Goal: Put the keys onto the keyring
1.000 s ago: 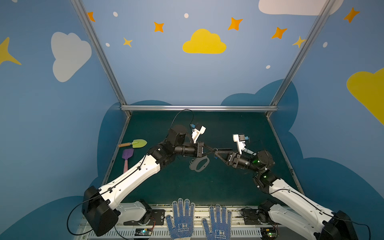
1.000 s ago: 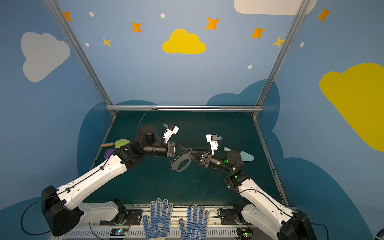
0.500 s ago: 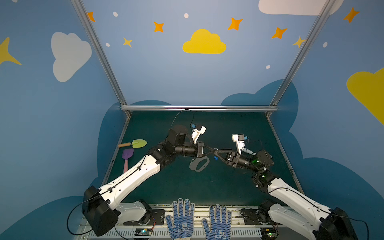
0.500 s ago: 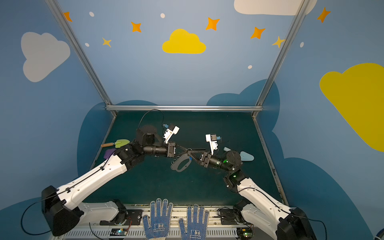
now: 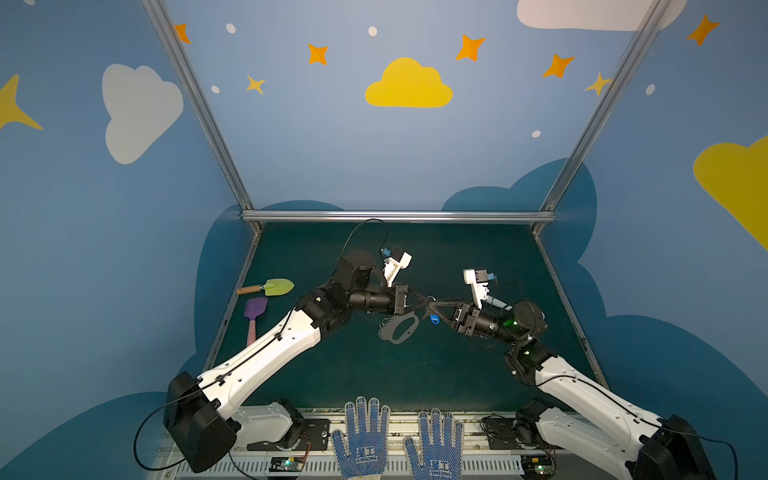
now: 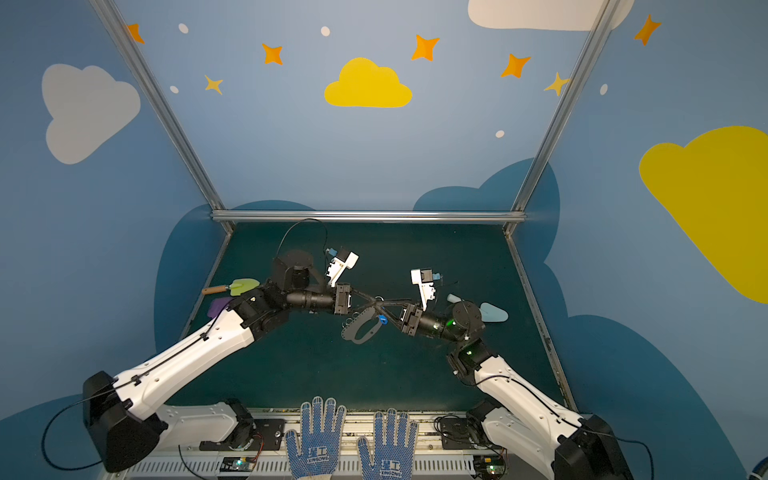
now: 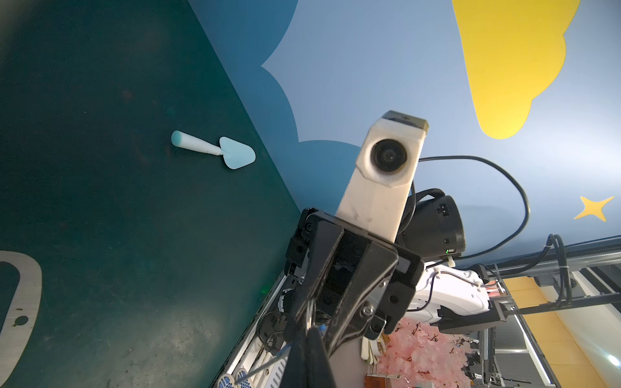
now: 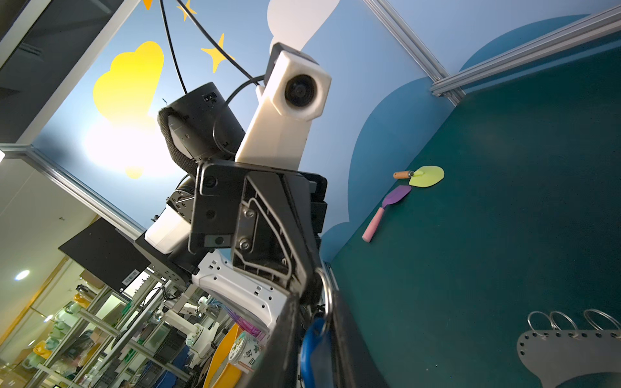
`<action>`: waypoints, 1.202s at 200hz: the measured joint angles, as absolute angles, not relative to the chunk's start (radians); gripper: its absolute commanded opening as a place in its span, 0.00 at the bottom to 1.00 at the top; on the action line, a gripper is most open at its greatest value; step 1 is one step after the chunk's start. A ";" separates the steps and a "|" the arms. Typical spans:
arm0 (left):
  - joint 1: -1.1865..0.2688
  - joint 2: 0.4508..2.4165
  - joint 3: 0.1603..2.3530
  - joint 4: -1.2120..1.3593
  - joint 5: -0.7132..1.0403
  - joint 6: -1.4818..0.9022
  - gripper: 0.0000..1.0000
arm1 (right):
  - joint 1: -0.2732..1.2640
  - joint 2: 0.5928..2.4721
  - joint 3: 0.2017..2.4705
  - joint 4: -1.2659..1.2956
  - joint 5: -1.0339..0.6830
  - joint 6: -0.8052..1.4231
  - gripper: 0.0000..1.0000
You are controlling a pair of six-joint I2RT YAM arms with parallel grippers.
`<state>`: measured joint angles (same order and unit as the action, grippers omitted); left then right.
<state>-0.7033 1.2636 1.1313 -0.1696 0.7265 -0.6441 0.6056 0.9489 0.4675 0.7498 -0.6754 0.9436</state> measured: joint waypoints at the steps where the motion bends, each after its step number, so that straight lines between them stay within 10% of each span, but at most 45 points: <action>1: -0.703 1.264 1.131 -0.170 0.727 -0.644 0.04 | 0.606 0.949 0.467 0.750 -0.675 0.944 0.18; 191: -0.703 1.261 1.131 -0.193 0.717 -0.625 0.04 | 0.597 0.931 0.460 0.702 -0.698 0.938 0.00; 240: -0.692 1.237 1.131 -0.192 0.702 -0.640 0.33 | 0.597 0.955 0.460 0.692 -0.717 0.939 0.00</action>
